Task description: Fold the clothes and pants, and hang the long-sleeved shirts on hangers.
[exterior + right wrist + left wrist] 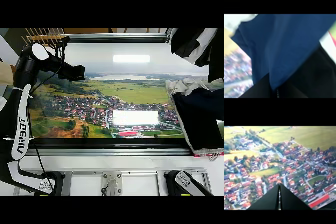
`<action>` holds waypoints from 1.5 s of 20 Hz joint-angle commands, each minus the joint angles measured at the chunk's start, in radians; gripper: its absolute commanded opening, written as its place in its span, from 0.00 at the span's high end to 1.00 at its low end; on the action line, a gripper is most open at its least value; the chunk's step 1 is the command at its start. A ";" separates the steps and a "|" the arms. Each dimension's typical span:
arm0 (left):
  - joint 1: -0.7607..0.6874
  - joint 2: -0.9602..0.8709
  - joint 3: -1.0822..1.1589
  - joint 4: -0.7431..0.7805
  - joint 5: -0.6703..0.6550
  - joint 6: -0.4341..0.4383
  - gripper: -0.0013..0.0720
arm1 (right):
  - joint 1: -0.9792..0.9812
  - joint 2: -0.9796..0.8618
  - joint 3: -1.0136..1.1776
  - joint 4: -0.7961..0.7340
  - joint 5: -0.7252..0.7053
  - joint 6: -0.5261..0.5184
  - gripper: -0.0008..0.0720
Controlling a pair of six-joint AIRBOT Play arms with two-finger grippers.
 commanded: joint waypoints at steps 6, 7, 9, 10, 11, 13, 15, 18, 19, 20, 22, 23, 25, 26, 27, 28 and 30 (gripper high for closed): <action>0.000 0.000 0.000 0.000 -0.001 0.008 0.97 | -0.048 0.261 -0.410 -0.140 0.027 0.100 0.97; 0.000 0.000 0.000 0.000 -0.001 0.008 0.97 | -0.048 0.261 -0.429 -0.150 0.027 0.100 0.96; 0.000 0.000 0.000 0.000 -0.004 0.008 0.97 | -0.048 0.259 -0.448 -0.160 0.027 0.100 0.57; 0.000 0.000 0.000 0.000 -0.008 0.008 0.97 | -0.048 0.259 -0.448 -0.167 0.026 0.099 0.21; 0.000 0.000 0.000 0.000 -0.008 0.008 0.97 | -0.048 0.259 -0.444 -0.189 0.015 0.099 0.08; 0.000 0.000 0.000 0.000 -0.006 0.008 0.97 | -0.048 0.262 -0.405 -0.222 0.007 0.073 0.08; 0.000 0.006 0.000 0.000 0.010 0.008 0.97 | -0.014 0.283 -0.349 -0.149 -0.051 0.023 0.08; 0.006 0.084 -0.043 0.000 0.082 0.008 0.98 | 0.185 0.306 -0.311 0.065 -0.171 -0.112 0.08; 0.009 0.129 -0.093 0.000 0.116 0.008 0.97 | 0.277 0.298 -0.311 0.122 -0.179 -0.145 0.08; 0.015 0.181 -0.159 0.000 0.142 0.007 0.97 | 0.374 0.280 -0.311 0.159 -0.182 -0.164 0.08; 0.014 0.283 -0.299 0.000 0.177 0.007 0.97 | 0.552 0.233 -0.311 0.174 -0.201 -0.164 0.08; 0.011 0.334 -0.366 0.000 0.189 0.007 0.97 | 0.636 0.207 -0.311 0.175 -0.220 -0.164 0.08; 0.011 0.415 -0.470 0.000 0.194 0.007 0.97 | 0.769 0.158 -0.311 0.174 -0.273 -0.164 0.08; 0.011 0.447 -0.509 -0.001 0.194 0.006 0.97 | 0.818 0.136 -0.311 0.174 -0.294 -0.164 0.09; 0.011 0.477 -0.548 -0.001 0.197 0.006 0.97 | 0.855 0.118 -0.311 0.174 -0.302 -0.164 0.09; 0.011 0.507 -0.585 -0.001 0.200 0.006 0.97 | 0.881 0.101 -0.311 0.175 -0.302 -0.164 0.09; 0.012 0.555 -0.645 0.000 0.217 0.006 0.97 | 0.905 0.082 -0.311 0.175 -0.294 -0.164 0.44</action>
